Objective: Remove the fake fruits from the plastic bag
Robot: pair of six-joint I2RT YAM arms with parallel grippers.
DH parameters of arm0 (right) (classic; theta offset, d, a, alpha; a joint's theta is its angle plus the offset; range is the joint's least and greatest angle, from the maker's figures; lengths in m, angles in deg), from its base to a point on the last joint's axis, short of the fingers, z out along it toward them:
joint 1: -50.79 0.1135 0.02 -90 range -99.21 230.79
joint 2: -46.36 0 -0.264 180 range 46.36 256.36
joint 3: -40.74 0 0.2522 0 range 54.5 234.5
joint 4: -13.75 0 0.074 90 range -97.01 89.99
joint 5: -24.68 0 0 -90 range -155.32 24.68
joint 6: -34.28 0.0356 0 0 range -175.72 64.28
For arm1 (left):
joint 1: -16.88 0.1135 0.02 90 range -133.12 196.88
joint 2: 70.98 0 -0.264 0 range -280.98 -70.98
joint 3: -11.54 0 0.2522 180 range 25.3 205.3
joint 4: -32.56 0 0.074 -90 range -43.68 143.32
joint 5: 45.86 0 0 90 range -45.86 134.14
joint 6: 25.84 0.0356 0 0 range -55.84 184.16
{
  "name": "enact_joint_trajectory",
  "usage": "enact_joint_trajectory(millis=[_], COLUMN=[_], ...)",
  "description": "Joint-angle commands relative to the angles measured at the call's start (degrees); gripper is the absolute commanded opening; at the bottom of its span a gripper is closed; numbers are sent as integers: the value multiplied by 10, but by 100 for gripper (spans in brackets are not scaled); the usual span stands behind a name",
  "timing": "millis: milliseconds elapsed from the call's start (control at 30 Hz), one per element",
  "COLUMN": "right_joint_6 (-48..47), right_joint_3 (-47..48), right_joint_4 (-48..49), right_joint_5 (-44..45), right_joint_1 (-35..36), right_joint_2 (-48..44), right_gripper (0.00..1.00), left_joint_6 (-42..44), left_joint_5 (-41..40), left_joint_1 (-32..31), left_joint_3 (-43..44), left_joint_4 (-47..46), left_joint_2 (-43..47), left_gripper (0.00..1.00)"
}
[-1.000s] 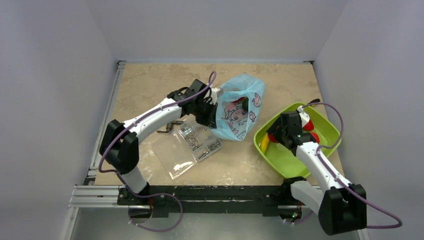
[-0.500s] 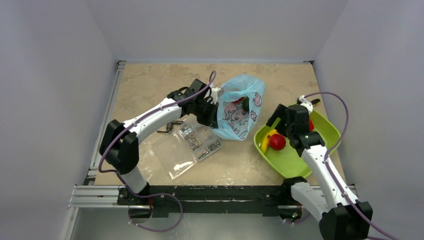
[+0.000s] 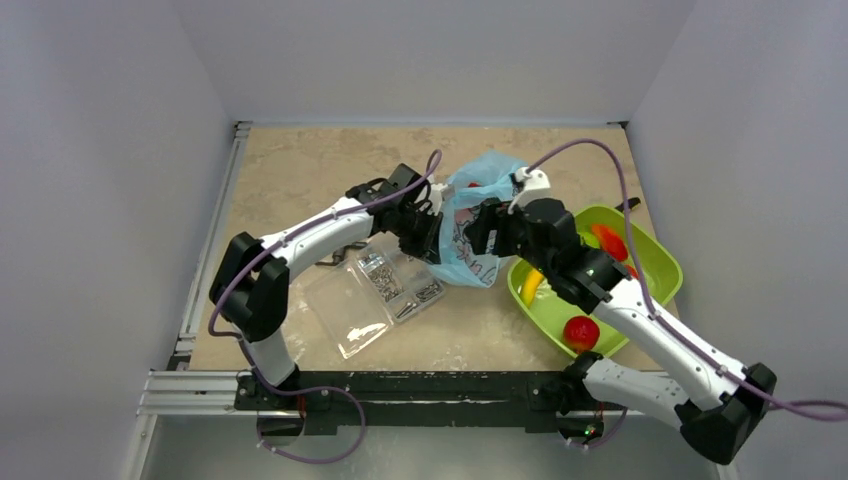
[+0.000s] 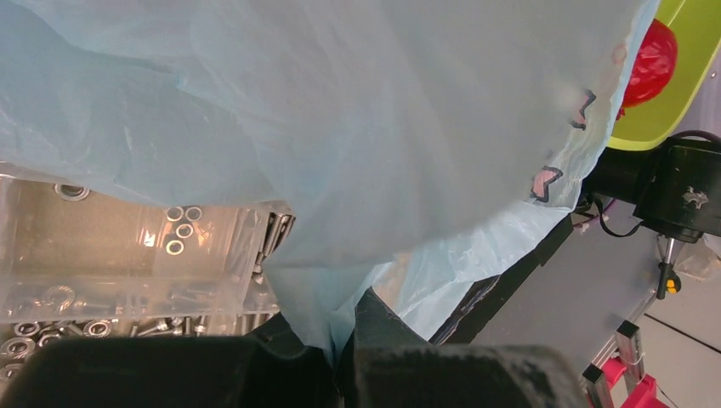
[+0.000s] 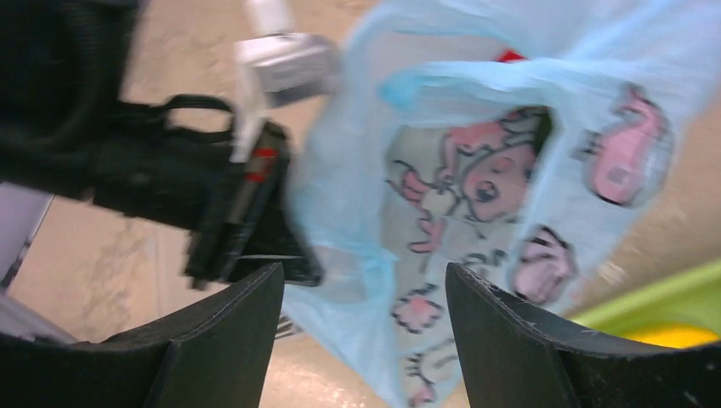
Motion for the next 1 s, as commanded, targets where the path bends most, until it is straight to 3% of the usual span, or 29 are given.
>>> enact_joint_trajectory(millis=[0, 100, 333, 600, 767, 967], right_joint_6=[-51, -43, -67, -90, -151, -172], right_joint_3=[42, 36, 30, 6, 57, 96], right_joint_4=[59, 103, 148, 225, 236, 232], right_joint_5=[65, 71, 138, 249, 323, 336], right_joint_1=[100, 103, 102, 90, 79, 32], right_joint_2=[58, 91, 179, 273, 368, 434], right_gripper=[69, 66, 41, 38, 39, 38], left_joint_6=[-7, -5, 1, -2, -3, -3], left_joint_5=[12, 5, -7, 0, 2, 2], left_joint_1=[-10, -11, -11, -11, -11, -11], left_joint_3=[20, 21, 21, 21, 18, 18], left_joint_4=[-10, -8, -5, -7, -7, -8], left_joint_2=[-14, -12, -2, 6, 8, 13], left_gripper=[0, 0, 0, 0, 0, 0])
